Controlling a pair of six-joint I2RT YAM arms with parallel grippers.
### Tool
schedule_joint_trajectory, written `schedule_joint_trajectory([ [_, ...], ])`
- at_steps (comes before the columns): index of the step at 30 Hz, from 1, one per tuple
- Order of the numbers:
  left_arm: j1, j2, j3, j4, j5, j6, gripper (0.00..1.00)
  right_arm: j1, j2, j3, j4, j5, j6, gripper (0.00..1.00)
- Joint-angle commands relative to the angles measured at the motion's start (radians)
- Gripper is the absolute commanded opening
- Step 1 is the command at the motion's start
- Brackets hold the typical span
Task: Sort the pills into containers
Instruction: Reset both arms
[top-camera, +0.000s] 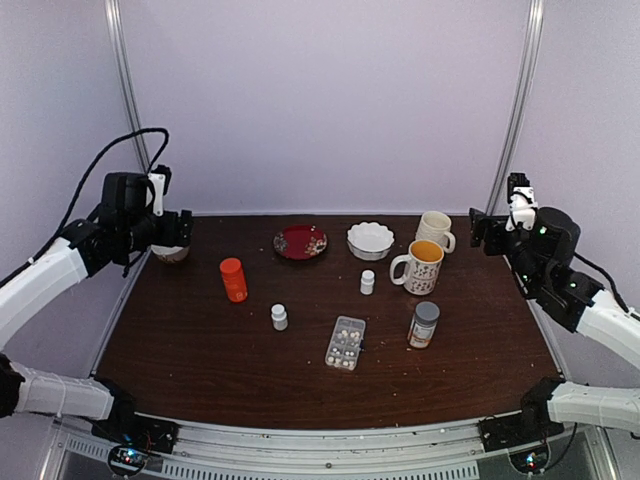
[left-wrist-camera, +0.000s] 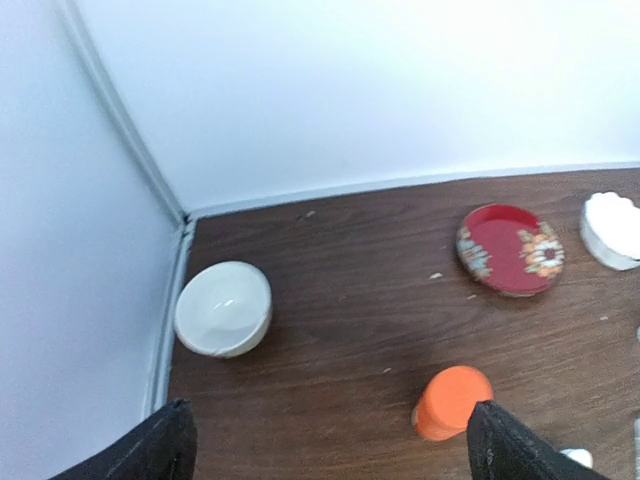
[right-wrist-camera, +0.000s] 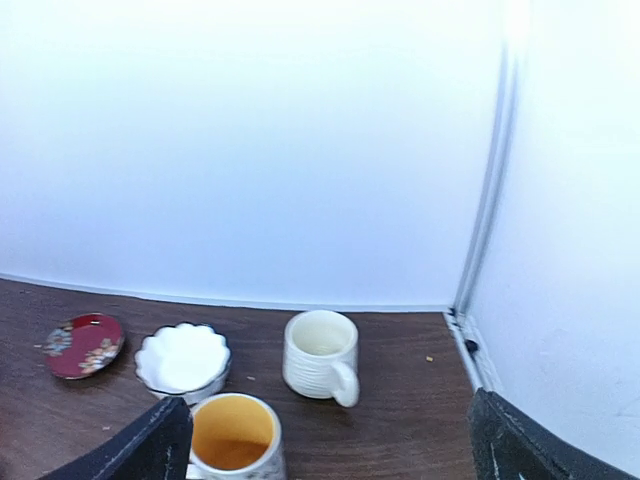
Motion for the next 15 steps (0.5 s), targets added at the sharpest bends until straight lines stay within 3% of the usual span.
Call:
schedule_joint_trajectory([
  [1,0.114,-0.146,-0.244,0.314,-0.020,0.074,0.97,-0.168,-0.018,-0.074,0.110,-0.040,0.023,1.00],
  [3,0.137,-0.204,-0.350,0.453,-0.030,0.096,0.98,-0.213,-0.025,-0.117,0.141,-0.059,0.028,1.00],
  [8,0.165,-0.259,-0.511,0.603,-0.104,0.134,0.98,-0.230,-0.038,-0.308,0.351,-0.115,-0.114,1.00],
  [13,0.188,-0.190,-0.649,0.783,-0.161,0.149,0.98,-0.294,0.121,-0.470,0.705,-0.110,-0.067,0.99],
  [15,0.195,-0.150,-0.688,0.867,-0.185,0.170,0.98,-0.311,0.202,-0.463,0.747,-0.124,-0.076,0.99],
])
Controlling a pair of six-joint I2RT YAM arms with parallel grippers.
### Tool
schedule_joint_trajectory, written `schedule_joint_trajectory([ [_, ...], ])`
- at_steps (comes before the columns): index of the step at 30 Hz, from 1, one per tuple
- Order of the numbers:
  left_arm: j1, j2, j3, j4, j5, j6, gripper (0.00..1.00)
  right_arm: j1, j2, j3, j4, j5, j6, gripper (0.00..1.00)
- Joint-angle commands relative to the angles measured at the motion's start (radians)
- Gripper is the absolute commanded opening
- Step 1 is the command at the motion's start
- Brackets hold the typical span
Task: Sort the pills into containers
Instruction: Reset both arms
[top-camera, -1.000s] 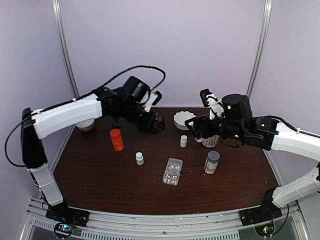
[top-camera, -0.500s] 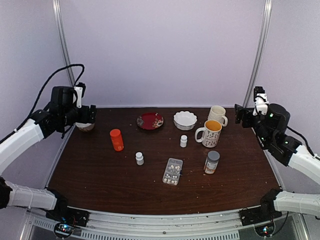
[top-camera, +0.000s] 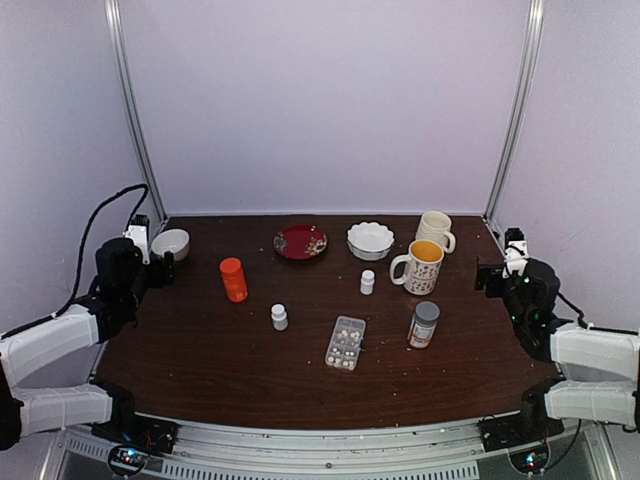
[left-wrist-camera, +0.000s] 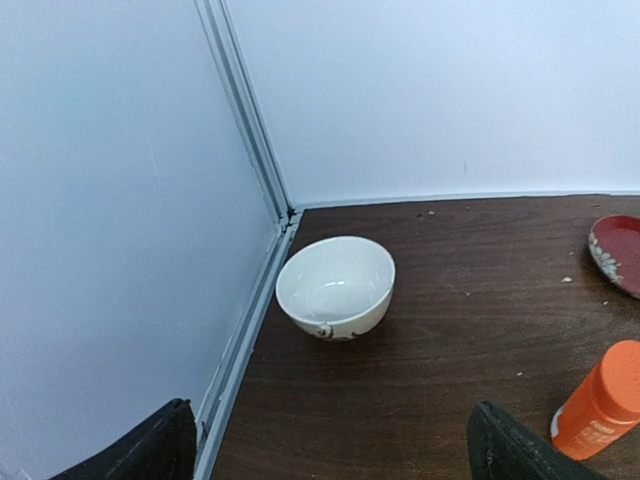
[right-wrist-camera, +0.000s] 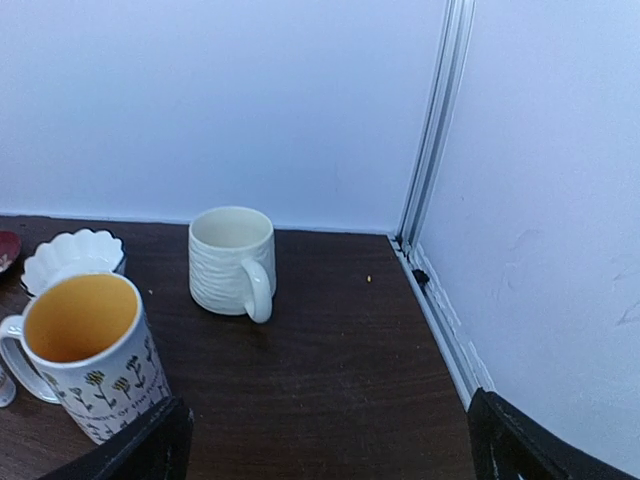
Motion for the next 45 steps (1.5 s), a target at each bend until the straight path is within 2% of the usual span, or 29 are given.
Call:
schedule_joint_trajectory([
  [1,0.023,0.071,-0.064,0.233,-0.090,0.043,0.98,-0.045,0.143,-0.005,0.249,-0.019,-0.003,0.99],
  [5,0.065,0.109,-0.104,0.352,-0.086,0.067,0.98,-0.092,0.242,-0.017,0.380,-0.040,0.009,1.00],
  [10,0.151,0.191,-0.151,0.501,0.073,0.064,0.98,-0.134,0.440,-0.031,0.581,-0.104,0.024,1.00],
  [13,0.159,0.255,-0.134,0.546,0.094,0.119,0.98,-0.163,0.422,0.008,0.467,-0.138,0.061,1.00],
  [14,0.160,0.279,-0.129,0.567,0.098,0.132,0.98,-0.174,0.437,0.004,0.508,-0.142,0.069,1.00],
  [16,0.168,0.331,-0.129,0.633,0.114,0.154,0.98,-0.177,0.419,0.012,0.458,-0.117,0.073,1.00],
  [19,0.188,0.410,-0.126,0.723,0.145,0.174,0.98,-0.177,0.432,0.005,0.501,-0.117,0.073,1.00],
  [23,0.248,0.444,-0.113,0.716,0.278,0.143,0.97,-0.177,0.432,0.007,0.494,-0.117,0.073,1.00],
  [26,0.307,0.484,-0.126,0.780,0.388,0.116,0.98,-0.177,0.433,0.008,0.494,-0.116,0.073,1.00],
  [45,0.313,0.486,-0.141,0.797,0.382,0.106,0.98,-0.178,0.431,0.007,0.493,-0.116,0.073,1.00],
])
